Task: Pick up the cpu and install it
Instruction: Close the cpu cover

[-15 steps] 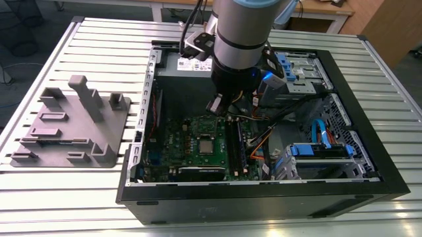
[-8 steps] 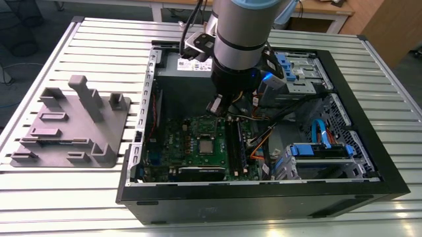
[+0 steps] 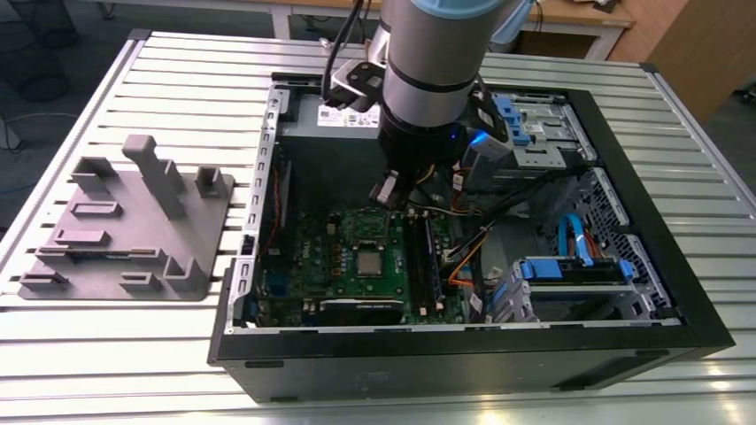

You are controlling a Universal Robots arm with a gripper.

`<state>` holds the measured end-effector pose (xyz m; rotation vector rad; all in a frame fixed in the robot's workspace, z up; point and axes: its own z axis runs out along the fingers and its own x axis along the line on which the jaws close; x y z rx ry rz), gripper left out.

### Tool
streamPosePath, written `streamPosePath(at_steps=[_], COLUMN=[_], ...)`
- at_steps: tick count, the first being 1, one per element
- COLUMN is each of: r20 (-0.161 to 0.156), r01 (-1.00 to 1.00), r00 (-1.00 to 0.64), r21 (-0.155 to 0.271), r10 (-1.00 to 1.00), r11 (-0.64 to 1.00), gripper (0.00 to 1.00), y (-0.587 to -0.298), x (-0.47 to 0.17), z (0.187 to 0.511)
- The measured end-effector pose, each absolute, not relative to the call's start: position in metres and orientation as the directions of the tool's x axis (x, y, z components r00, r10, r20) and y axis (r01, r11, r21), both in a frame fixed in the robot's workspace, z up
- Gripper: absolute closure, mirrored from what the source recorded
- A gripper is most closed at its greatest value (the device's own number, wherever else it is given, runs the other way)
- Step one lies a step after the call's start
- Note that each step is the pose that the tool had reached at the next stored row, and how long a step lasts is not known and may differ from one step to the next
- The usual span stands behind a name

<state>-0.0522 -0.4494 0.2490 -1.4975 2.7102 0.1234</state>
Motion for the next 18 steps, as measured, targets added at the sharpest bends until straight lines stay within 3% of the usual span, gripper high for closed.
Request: streamPosePath(at_steps=[18], r20=[-0.076], r01=[-0.847], r00=[-0.531], r21=[0.048], r10=[-0.844], r11=[0.529], gripper=[0.89], y=[-0.4495], x=[-0.0523], z=[0.2535])
